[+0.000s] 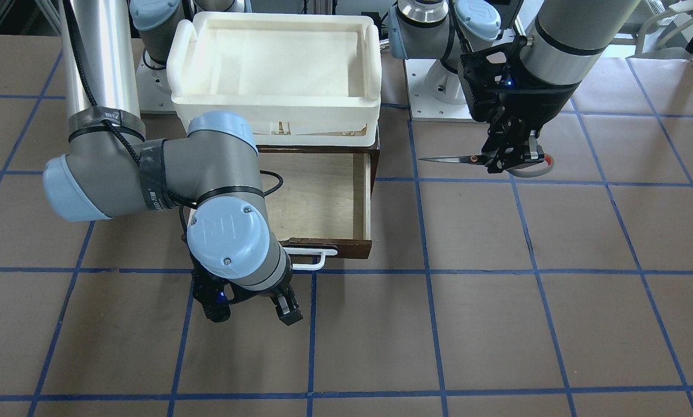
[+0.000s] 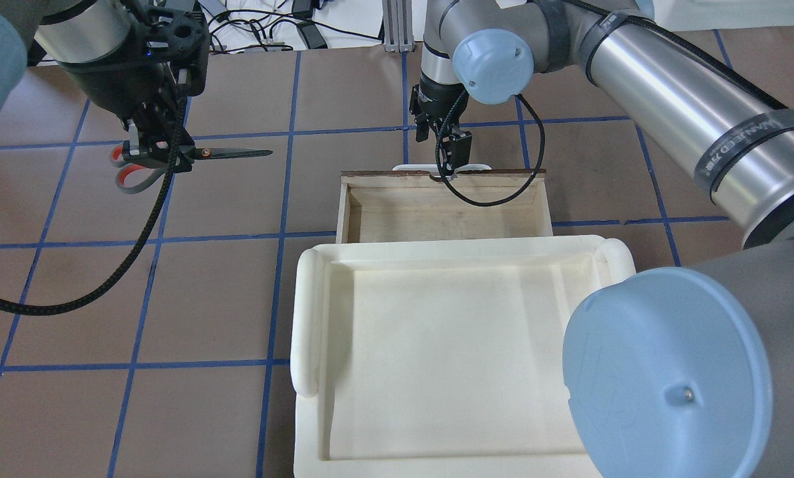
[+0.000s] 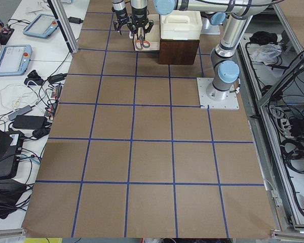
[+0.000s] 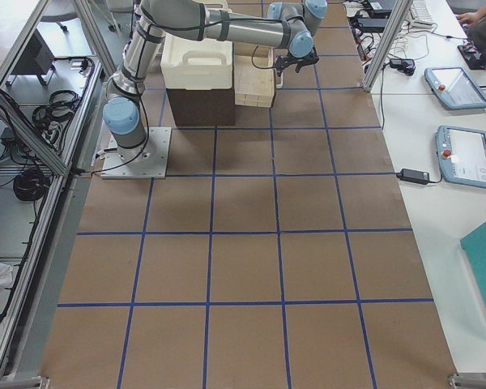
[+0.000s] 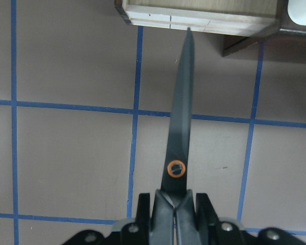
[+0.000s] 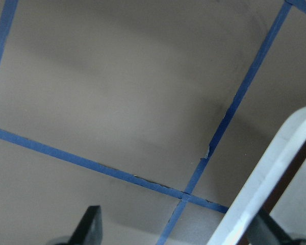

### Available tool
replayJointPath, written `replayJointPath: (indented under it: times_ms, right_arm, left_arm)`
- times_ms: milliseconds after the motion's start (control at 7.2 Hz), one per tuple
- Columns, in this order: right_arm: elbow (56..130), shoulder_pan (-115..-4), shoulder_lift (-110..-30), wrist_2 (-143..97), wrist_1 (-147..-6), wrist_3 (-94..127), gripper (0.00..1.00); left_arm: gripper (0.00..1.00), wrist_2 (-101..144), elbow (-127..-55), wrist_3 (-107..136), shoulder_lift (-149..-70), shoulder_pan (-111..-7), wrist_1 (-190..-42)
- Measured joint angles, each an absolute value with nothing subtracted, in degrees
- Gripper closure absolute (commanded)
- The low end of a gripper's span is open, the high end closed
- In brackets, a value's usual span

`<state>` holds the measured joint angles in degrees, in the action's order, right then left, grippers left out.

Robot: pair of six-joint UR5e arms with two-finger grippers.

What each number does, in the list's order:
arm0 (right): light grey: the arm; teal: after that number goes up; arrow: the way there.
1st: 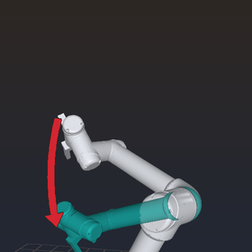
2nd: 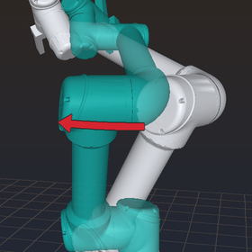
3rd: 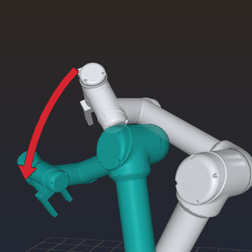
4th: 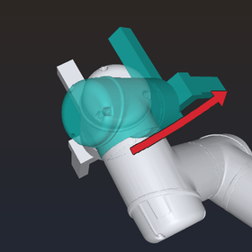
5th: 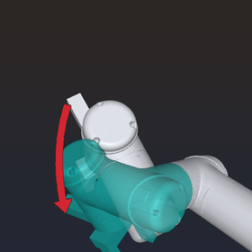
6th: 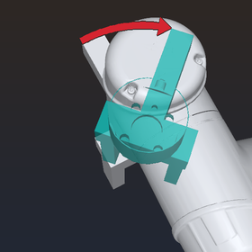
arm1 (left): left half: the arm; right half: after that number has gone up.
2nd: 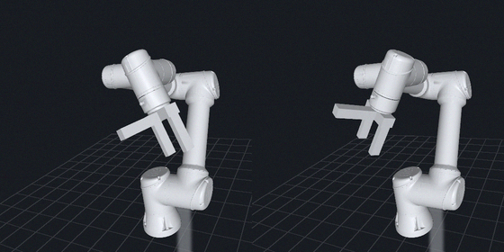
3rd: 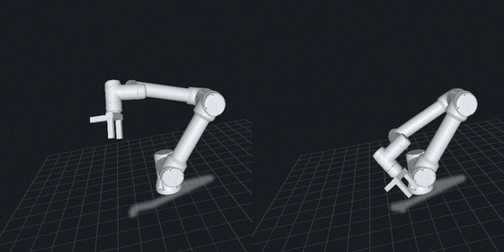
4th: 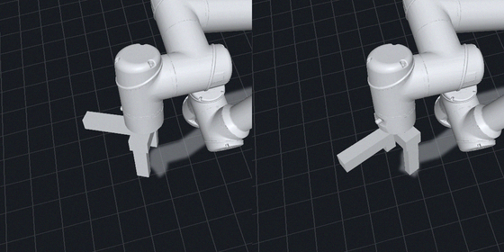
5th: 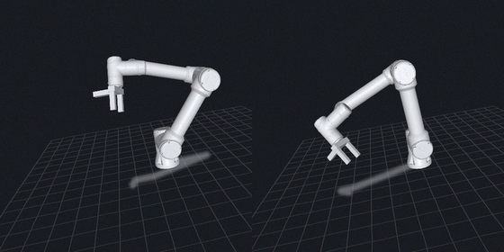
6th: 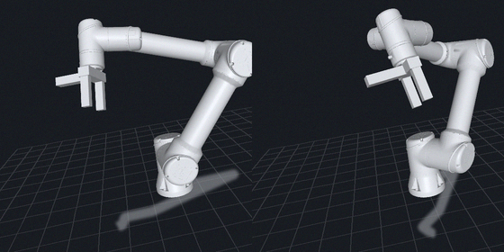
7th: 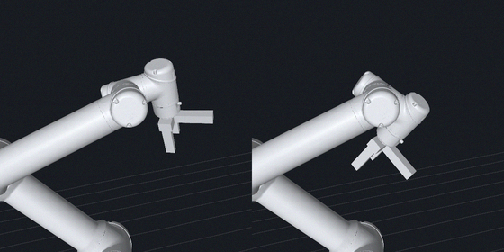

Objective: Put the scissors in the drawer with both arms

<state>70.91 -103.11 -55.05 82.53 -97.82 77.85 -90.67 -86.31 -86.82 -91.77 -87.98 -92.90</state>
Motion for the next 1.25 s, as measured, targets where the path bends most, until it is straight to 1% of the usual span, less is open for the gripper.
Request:
replayJointPath:
  times_ms: [833, 1250]
  right_arm:
    - [71.49, -103.39, -55.47, 81.81, -97.02, 77.78, 0.00]
    - [71.44, -103.44, -58.25, 82.62, -95.51, 76.21, 0.00]
  left_arm:
    - [0.96, -90.14, -86.31, -86.47, -91.84, -87.98, -92.90]
    - [0.96, -90.09, -86.31, -86.42, -91.84, -87.98, -92.90]
